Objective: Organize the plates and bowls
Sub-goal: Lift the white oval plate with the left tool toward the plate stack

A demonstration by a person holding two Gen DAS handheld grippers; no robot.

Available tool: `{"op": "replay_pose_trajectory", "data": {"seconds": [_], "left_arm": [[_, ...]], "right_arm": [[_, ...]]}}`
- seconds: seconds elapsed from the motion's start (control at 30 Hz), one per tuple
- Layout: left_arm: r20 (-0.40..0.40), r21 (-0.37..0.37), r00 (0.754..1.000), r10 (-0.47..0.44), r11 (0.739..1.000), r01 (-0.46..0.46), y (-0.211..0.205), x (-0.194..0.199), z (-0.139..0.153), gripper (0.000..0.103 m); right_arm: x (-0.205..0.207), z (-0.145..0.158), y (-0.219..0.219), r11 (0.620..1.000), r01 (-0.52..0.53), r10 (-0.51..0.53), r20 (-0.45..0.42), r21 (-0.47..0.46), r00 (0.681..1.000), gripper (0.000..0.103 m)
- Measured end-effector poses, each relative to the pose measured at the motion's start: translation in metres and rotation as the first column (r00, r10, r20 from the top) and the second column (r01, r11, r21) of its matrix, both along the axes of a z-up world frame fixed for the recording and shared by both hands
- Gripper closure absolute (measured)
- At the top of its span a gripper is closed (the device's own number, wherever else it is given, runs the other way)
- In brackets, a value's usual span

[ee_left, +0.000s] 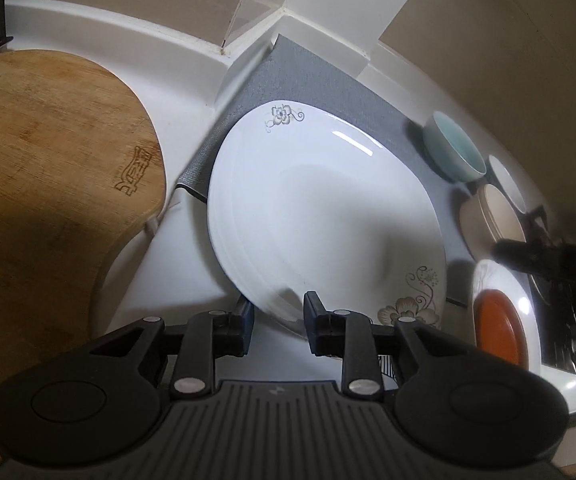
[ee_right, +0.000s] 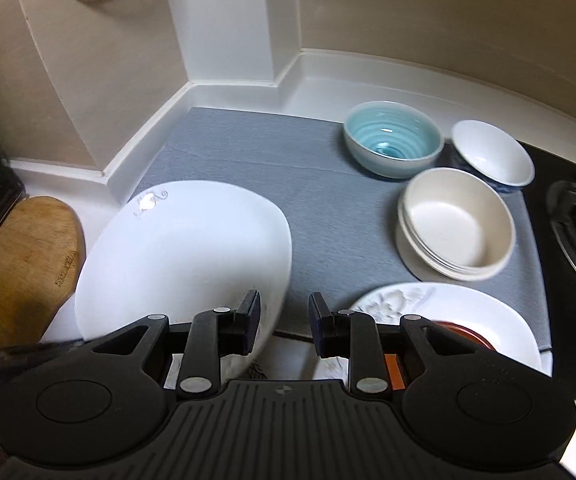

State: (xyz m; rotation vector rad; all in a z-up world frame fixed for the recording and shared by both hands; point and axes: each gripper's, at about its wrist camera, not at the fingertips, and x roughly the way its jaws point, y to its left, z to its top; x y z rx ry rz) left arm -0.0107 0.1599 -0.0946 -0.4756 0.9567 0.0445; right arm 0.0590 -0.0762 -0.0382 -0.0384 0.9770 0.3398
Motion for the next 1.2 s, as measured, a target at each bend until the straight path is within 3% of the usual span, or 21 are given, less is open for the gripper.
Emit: {"op": "replay_pose_trajectory", "data": {"seconds": [0.33, 0.4, 0.5, 0.67, 0.83, 0.93, 1.0, 1.2], "left_arm": [[0.009, 0.053, 0.998, 0.056, 0.997, -0.057, 0.011, 0.012, 0.008, 0.059], [0.019, 0.066, 0.997, 0.068, 0.995, -0.069, 0.013, 0.015, 0.011, 0.046], [0.033, 0.095, 0.996, 0.078, 0.992, -0.081, 0.017, 0.019, 0.017, 0.036], [0.048, 0.137, 0.993, 0.105, 0.984, -0.110, 0.030, 0.032, 0.019, 0.035], [0.050, 0.153, 0.995, 0.090, 0.984, -0.097, 0.036, 0.054, 0.015, 0.036], [0.071, 0.179, 0.996, 0.050, 0.982, -0.062, 0.030, 0.064, 0.015, 0.046], [0.067, 0.187, 0.997, 0.031, 0.981, -0.043, 0.027, 0.070, 0.012, 0.058], [0.048, 0.202, 0.999, 0.025, 0.979, -0.034, 0.029, 0.076, 0.005, 0.072]], "right_arm": [[0.021, -0.023, 0.008, 1.000, -0.004, 0.004, -0.030, -0.022, 1.000, 0.074], [0.024, -0.027, 0.009, 1.000, -0.009, 0.008, -0.035, -0.027, 0.999, 0.073], [0.029, -0.032, 0.011, 1.000, -0.003, 0.001, -0.043, -0.026, 0.999, 0.070], [0.036, -0.039, 0.013, 1.000, 0.003, -0.004, -0.063, -0.017, 0.998, 0.066], [0.040, -0.048, 0.016, 1.000, 0.000, -0.001, -0.093, -0.018, 0.996, 0.065], [0.042, -0.052, 0.017, 1.000, 0.001, -0.003, -0.105, -0.018, 0.994, 0.065], [0.044, -0.054, 0.017, 1.000, -0.001, -0.001, -0.116, -0.014, 0.993, 0.065], [0.052, -0.061, 0.021, 1.000, -0.004, 0.003, -0.140, -0.005, 0.990, 0.066]]}}
